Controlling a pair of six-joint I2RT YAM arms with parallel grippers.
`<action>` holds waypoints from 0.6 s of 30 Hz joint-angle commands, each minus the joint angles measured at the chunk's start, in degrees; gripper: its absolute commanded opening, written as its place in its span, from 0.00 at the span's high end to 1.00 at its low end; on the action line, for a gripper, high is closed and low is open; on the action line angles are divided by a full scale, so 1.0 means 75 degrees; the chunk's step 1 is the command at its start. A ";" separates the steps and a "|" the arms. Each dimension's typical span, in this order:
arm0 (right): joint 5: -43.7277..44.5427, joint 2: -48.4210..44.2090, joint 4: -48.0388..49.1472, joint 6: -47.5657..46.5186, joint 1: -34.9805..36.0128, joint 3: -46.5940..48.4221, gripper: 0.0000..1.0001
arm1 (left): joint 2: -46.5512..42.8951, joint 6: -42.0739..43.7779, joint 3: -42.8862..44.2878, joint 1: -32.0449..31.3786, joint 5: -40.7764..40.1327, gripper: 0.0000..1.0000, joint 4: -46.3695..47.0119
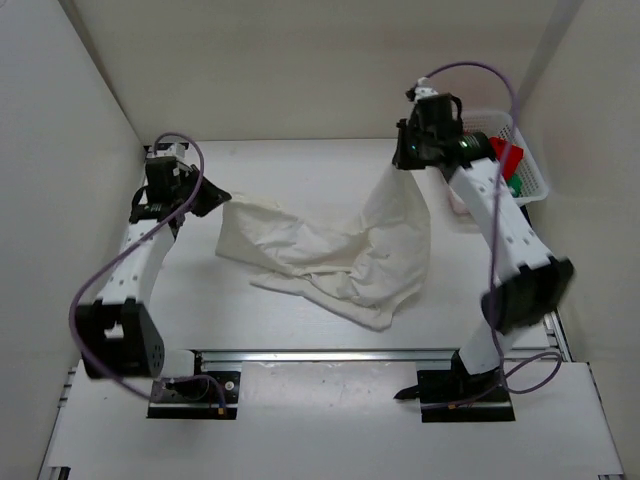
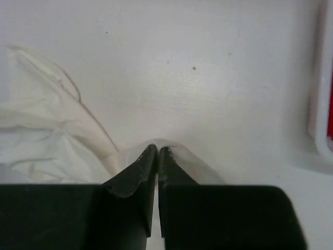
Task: Fold and stack the t-shirts
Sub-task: Flatten out the tshirt
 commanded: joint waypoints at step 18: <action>-0.1376 0.1343 0.2791 -0.0159 -0.1547 0.4658 1.00 | 0.2300 -0.1672 0.6319 0.1321 0.0163 1.00 0.1082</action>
